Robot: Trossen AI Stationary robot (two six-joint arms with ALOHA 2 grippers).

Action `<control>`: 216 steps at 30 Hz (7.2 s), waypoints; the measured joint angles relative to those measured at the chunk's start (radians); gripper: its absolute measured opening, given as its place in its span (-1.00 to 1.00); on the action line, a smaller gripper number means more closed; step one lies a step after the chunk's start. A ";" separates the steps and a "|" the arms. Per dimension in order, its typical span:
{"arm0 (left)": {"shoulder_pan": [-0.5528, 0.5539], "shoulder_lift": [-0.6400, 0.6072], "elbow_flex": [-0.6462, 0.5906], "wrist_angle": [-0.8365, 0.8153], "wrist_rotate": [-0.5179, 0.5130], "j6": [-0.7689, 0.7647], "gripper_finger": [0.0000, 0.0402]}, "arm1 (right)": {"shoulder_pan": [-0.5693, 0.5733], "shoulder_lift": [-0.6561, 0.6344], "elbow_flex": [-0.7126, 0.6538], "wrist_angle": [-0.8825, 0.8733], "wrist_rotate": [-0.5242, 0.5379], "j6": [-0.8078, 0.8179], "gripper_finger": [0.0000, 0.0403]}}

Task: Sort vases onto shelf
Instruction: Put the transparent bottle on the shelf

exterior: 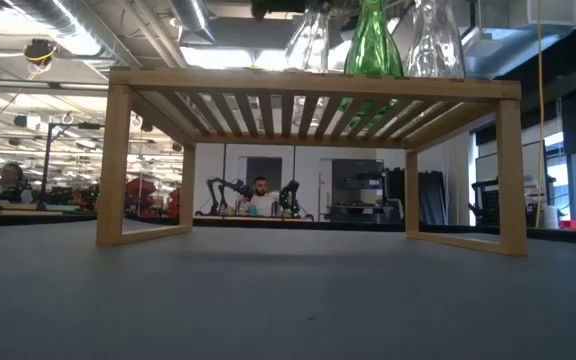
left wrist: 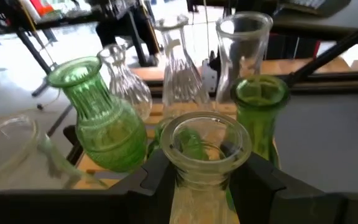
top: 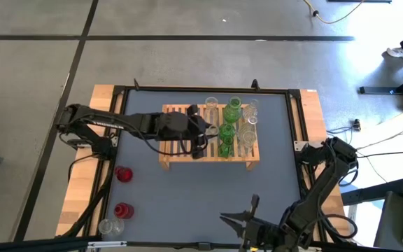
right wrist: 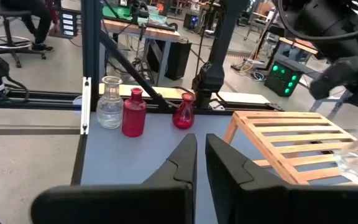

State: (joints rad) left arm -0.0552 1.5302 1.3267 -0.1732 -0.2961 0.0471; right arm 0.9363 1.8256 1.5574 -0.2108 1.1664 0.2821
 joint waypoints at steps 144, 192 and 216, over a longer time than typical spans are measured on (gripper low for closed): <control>-0.869 -0.031 0.227 -0.835 0.014 -1.145 0.44 | -0.072 0.010 -0.001 0.046 -0.296 -0.070 -0.87; -1.150 0.067 0.117 -1.104 0.366 -1.740 0.83 | -0.080 0.032 0.000 0.114 -0.305 0.002 -0.87; -1.177 0.067 0.039 -0.979 0.303 -1.740 0.91 | -0.080 0.032 0.000 0.114 -0.322 0.005 -0.87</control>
State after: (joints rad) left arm -1.2323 1.5970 1.3660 -1.1521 0.0070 -1.6924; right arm 0.8566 1.8572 1.5570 -0.0971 0.8444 0.2871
